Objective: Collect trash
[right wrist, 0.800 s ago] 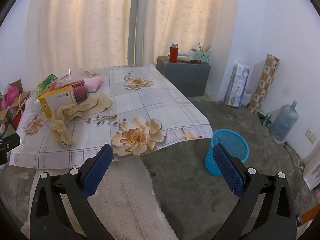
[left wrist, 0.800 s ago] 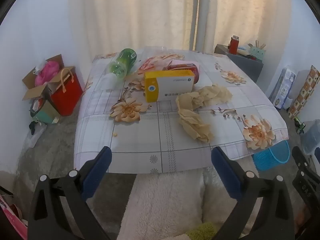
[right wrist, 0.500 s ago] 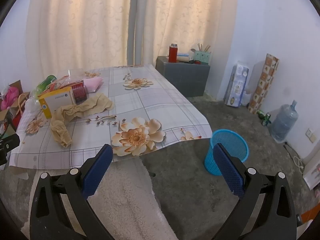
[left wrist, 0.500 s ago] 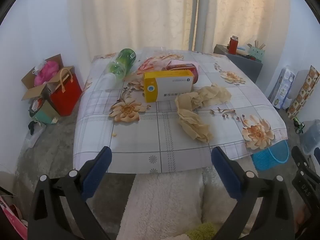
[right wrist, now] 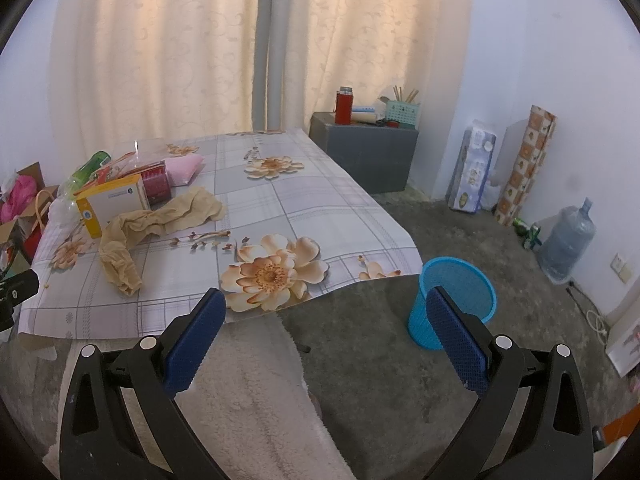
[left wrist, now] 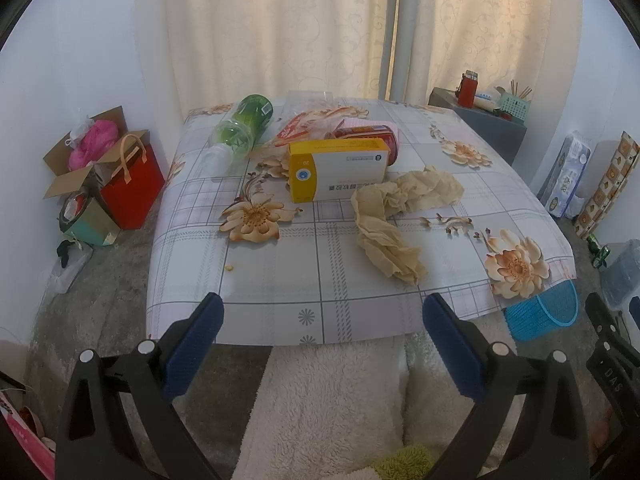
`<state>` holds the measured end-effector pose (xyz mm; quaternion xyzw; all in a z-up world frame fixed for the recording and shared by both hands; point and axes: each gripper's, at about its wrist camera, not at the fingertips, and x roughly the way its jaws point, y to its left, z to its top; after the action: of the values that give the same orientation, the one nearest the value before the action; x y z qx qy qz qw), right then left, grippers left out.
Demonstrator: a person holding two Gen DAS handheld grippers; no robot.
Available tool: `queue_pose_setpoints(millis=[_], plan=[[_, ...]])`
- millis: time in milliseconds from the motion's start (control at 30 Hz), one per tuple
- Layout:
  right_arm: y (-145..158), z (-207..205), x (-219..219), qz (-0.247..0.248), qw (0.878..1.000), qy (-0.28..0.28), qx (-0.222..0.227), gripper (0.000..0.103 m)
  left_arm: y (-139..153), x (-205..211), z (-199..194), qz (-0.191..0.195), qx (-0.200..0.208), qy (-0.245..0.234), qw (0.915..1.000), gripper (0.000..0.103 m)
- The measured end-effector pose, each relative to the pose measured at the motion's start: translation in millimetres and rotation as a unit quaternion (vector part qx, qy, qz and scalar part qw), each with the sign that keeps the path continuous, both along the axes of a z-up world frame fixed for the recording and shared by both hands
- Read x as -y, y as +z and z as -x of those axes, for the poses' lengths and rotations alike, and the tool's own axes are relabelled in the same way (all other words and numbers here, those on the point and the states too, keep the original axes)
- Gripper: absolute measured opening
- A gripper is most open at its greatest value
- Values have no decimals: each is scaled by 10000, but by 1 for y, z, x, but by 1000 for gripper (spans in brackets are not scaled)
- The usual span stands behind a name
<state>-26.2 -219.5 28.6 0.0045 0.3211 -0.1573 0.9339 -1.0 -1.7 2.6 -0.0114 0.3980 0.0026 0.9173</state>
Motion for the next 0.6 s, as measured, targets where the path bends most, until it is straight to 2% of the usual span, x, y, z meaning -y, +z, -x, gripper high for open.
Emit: queue_pose_setpoints(millis=[600], plan=[[1, -1, -1, -7, 10000, 2, 1, 96, 0, 1, 1, -7, -3, 11, 10000, 98]])
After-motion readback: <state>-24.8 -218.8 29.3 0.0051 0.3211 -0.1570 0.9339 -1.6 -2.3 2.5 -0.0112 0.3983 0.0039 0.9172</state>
